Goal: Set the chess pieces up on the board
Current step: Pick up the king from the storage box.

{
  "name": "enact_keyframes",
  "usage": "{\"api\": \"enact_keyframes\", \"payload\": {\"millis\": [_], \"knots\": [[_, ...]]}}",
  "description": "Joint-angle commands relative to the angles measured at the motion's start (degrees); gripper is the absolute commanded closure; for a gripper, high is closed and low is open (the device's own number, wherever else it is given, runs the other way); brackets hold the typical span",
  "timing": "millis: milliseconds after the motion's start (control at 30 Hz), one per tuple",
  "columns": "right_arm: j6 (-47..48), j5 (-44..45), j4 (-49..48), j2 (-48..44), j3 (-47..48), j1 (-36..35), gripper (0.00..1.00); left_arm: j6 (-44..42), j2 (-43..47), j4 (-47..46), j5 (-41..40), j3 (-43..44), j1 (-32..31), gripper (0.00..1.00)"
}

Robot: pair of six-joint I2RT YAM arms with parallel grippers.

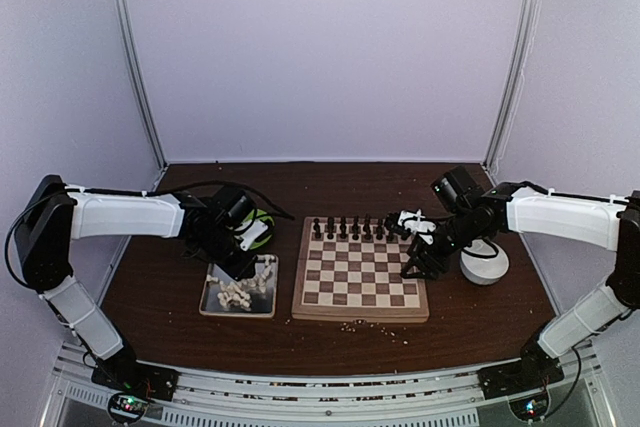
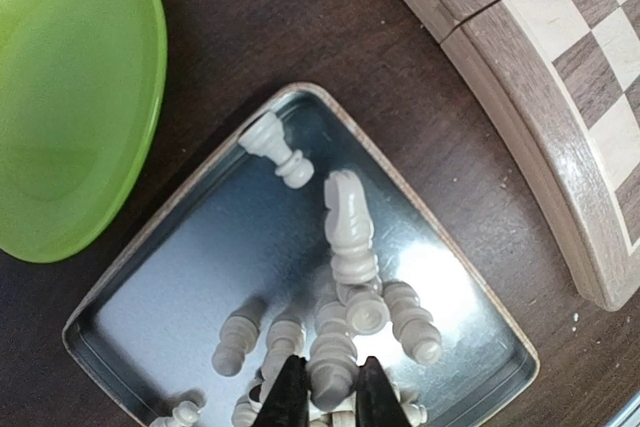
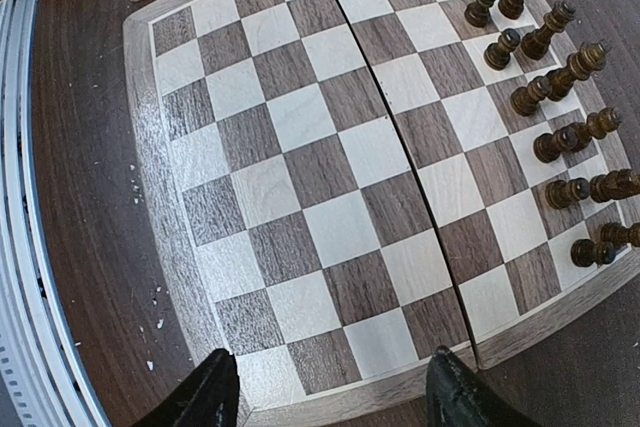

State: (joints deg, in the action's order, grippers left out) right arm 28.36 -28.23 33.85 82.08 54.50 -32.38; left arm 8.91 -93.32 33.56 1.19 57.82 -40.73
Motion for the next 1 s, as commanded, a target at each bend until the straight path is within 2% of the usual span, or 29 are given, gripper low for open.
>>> {"api": "enact_keyframes", "payload": {"millis": [0,267,500,967], "knots": [[0.7,1.2,0.2,0.1,0.3,0.2,0.36,-0.3,1.4,-0.8,2.9,0.8,0.1,0.98],[0.8,1.2,0.4,0.4,0.5,0.2,0.36,-1.1,2.9,1.5,3.5,1.3,1.3,1.00],[0.8,1.2,0.7,0.8,0.7,0.2,0.36,-3.7,1.9,8.0,3.3,3.7,1.8,1.00],[1.0,0.9,1.0,0.7,0.7,0.2,0.36,-4.0,3.1,10.7,4.6,5.5,2.6,1.00]]}}
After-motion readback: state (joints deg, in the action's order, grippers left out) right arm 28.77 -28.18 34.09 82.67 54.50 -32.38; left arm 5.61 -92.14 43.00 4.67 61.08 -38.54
